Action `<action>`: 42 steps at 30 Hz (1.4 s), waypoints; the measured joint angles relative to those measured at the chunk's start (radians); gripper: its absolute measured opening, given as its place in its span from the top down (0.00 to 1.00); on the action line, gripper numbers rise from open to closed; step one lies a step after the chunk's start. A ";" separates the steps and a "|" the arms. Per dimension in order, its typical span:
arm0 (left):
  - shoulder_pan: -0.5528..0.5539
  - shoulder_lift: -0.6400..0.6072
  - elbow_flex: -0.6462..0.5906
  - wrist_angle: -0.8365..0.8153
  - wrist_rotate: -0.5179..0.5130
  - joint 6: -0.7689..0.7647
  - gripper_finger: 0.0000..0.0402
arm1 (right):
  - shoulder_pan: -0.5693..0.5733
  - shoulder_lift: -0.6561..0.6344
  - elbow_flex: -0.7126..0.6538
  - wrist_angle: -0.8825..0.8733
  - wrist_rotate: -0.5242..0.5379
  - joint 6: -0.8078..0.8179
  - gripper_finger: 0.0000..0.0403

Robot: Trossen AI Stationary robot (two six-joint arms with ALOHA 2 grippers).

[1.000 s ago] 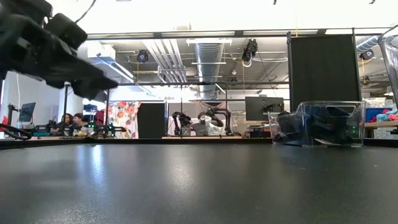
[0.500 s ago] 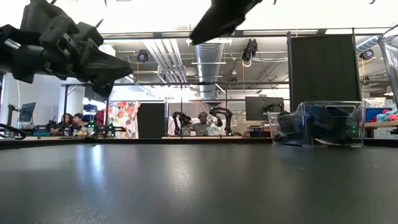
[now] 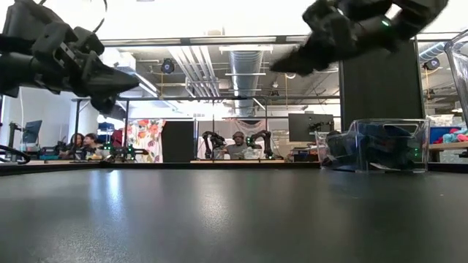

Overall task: Sort towels by color in basket
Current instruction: Return to Home Position

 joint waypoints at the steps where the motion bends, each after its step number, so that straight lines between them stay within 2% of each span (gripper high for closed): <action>1: 0.000 -0.028 0.000 -0.020 0.000 0.002 1.00 | -0.011 -0.031 -0.036 0.001 0.000 0.005 0.79; 4: 0.000 -0.101 0.000 -0.037 0.000 0.030 1.00 | -0.036 -0.120 -0.126 0.005 -0.003 0.020 0.82; 7: 0.000 -0.159 0.000 -0.049 0.000 0.063 1.00 | -0.052 -0.196 -0.210 0.015 -0.052 0.025 0.84; 11: 0.000 -0.227 0.000 -0.057 -0.005 0.068 1.00 | -0.055 -0.304 -0.356 0.158 -0.128 0.088 0.87; 14: -0.001 -0.274 -0.001 -0.092 -0.006 0.067 1.00 | -0.055 -0.412 -0.470 0.223 -0.113 0.120 0.89; 18: -0.002 -0.329 -0.001 -0.111 -0.005 0.066 1.00 | -0.055 -0.579 -0.582 0.225 -0.067 0.190 0.91; 21: -0.002 -0.366 -0.001 -0.168 -0.006 0.064 1.00 | -0.035 -0.703 -0.591 0.076 -0.049 0.215 0.93; 25: -0.002 -0.407 -0.001 -0.245 -0.006 0.053 1.00 | 0.042 -0.849 -0.592 -0.079 0.073 0.192 0.95; 30: -0.001 -0.461 -0.001 -0.332 -0.009 0.057 1.00 | 0.146 -1.024 -0.592 -0.192 0.222 0.130 0.97; 33: -0.001 -0.506 -0.001 -0.403 -0.034 0.060 1.00 | 0.157 -1.114 -0.593 -0.258 0.223 0.142 0.97; 37: -0.001 -0.554 -0.001 -0.456 -0.043 0.083 1.00 | 0.155 -1.195 -0.593 -0.316 0.151 0.162 0.98; 39: -0.001 -0.555 -0.001 -0.451 -0.005 0.117 1.00 | 0.155 -1.200 -0.593 -0.338 0.137 0.171 0.98; 42: -0.001 -0.553 -0.001 -0.454 -0.021 0.139 1.00 | 0.155 -1.188 -0.593 -0.348 0.132 0.175 0.98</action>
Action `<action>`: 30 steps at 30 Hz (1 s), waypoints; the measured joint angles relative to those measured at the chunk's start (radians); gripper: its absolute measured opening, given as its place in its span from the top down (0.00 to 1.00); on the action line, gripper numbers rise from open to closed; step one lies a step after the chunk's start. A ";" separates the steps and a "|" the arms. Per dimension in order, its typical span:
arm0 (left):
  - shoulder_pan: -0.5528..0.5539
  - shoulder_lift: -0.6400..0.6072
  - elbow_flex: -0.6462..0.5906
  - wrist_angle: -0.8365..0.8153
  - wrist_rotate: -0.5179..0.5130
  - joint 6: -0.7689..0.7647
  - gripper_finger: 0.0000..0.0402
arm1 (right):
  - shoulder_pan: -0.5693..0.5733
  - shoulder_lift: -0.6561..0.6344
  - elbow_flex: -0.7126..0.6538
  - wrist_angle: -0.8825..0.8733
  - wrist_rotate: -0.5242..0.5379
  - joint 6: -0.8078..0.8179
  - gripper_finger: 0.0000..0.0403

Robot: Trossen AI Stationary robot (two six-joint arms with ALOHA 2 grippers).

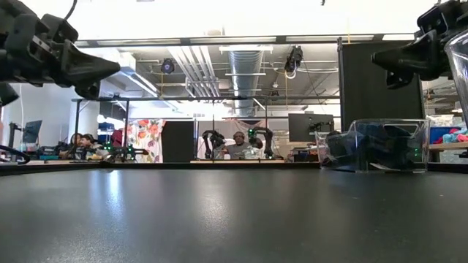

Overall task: Sort towels by color in basket
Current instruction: Return to Home Position

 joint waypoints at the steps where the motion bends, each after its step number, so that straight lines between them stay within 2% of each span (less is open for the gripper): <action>1: 0.000 0.000 0.000 -0.002 -0.004 0.000 1.00 | 0.000 0.002 0.000 0.003 0.000 0.000 0.98; 9: -0.002 0.000 0.000 0.000 -0.031 -0.080 1.00 | 0.000 0.001 0.000 0.006 -0.018 0.001 0.98; 23: -0.002 0.011 0.000 -0.002 -0.048 -0.113 1.00 | 0.000 0.013 0.000 -0.036 0.006 0.031 0.97; 30: -0.001 0.031 0.008 -0.015 -0.047 -0.097 1.00 | 0.000 0.028 0.000 -0.038 0.006 -0.030 0.97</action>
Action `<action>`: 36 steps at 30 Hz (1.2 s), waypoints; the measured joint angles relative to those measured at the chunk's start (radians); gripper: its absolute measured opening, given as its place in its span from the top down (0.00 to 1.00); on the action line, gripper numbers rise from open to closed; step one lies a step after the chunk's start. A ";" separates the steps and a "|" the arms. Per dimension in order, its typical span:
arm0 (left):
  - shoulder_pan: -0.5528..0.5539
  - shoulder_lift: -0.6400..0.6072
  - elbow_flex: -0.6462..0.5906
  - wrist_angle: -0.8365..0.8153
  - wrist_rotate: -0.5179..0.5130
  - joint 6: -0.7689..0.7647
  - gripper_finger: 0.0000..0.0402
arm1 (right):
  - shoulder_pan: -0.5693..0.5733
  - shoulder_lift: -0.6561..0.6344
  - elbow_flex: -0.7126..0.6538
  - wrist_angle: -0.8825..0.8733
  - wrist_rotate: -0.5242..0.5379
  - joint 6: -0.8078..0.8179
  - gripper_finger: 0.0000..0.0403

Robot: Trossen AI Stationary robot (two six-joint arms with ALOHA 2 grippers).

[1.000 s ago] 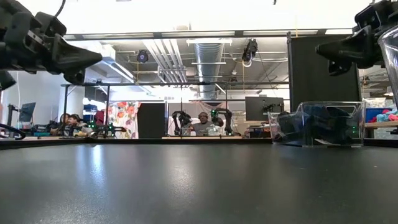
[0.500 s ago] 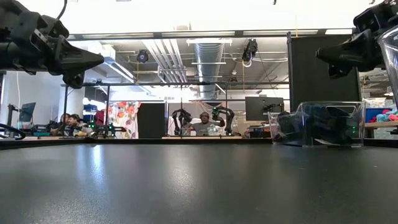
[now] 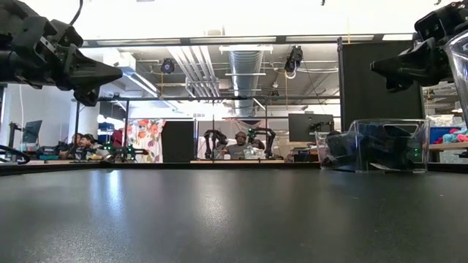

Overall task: Sort towels by color in basket
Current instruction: Return to Home Position

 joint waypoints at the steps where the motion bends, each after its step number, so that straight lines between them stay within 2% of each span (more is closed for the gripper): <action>1: 0.000 0.001 0.000 0.000 0.000 0.000 1.00 | 0.000 0.000 0.000 0.000 0.000 -0.001 0.97; 36: 0.000 0.048 0.005 0.005 0.000 0.002 1.00 | 0.000 0.000 0.000 0.000 0.001 -0.002 0.97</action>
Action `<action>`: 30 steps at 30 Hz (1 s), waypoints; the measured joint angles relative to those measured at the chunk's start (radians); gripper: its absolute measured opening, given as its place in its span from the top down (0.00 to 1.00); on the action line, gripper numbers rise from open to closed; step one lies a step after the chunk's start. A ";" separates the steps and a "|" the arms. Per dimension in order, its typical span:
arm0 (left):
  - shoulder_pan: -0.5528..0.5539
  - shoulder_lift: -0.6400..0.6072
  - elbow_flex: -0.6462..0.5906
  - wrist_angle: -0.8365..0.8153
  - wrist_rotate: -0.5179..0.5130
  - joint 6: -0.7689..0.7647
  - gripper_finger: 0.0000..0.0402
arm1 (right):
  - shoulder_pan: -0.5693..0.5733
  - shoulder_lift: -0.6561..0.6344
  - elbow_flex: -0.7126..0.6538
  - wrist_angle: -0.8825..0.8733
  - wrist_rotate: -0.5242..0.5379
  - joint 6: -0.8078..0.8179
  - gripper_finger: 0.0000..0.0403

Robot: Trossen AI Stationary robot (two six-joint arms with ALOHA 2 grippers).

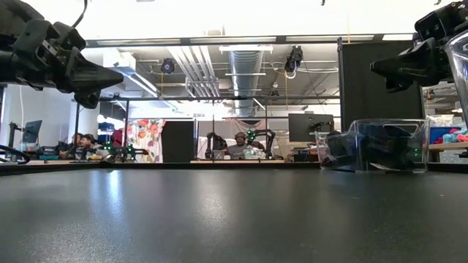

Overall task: Sort towels by color in basket
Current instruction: Return to Home Position

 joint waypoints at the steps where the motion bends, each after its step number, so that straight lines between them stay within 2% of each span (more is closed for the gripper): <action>1: 0.000 0.000 0.000 0.000 0.000 0.000 1.00 | 0.000 0.000 0.000 0.000 0.000 0.000 0.97; 30: 0.000 0.011 0.000 -0.001 0.000 0.000 1.00 | 0.000 0.000 0.000 0.000 0.000 0.000 0.97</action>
